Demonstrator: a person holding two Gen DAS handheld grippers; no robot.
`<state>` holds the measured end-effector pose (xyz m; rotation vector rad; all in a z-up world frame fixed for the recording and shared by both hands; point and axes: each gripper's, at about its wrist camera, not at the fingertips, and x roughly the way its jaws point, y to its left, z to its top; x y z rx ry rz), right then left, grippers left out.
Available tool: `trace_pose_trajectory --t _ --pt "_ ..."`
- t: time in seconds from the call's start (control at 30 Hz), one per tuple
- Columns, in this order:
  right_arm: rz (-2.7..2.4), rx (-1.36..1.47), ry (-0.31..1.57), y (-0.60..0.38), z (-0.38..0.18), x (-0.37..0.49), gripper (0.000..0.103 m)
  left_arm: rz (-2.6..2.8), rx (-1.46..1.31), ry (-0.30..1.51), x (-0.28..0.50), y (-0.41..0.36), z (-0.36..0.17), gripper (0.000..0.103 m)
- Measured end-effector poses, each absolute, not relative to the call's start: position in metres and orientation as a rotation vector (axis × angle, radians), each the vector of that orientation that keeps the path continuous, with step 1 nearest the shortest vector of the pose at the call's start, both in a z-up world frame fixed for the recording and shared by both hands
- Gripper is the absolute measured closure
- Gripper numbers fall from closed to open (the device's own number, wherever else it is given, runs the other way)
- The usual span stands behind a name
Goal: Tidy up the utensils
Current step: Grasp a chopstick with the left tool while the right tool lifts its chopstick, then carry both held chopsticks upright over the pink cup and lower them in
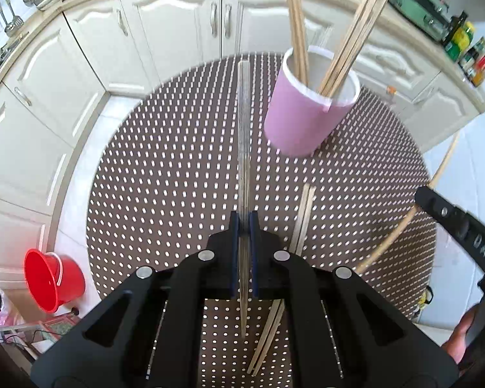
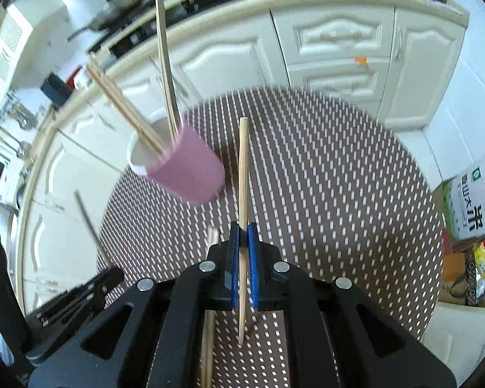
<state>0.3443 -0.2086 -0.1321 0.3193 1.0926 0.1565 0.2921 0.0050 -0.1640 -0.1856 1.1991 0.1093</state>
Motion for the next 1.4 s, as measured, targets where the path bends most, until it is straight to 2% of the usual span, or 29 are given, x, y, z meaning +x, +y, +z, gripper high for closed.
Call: trace_pose_trajectory --t 0.3,0.8,1.13,1.4 --pt "0.157 0.311 0.913 -0.222 -0.081 0.365 0.099 0.057 -0.177 1.026 0.301 0.015 -0.091 0.096" --pt "0.179 0.250 0.774 -0.222 -0.032 0.367 0.099 -0.054 -0.231 0.887 0.330 0.015 -0.049 0.096" --pt "0.222 0.242 0.755 -0.205 -0.017 0.380 0.099 -0.071 -0.220 0.804 0.343 0.022 -0.014 0.096" --pt "0.231 0.262 0.825 -0.188 -0.037 0.398 0.099 -0.075 -0.212 0.811 0.363 0.020 -0.020 0.096"
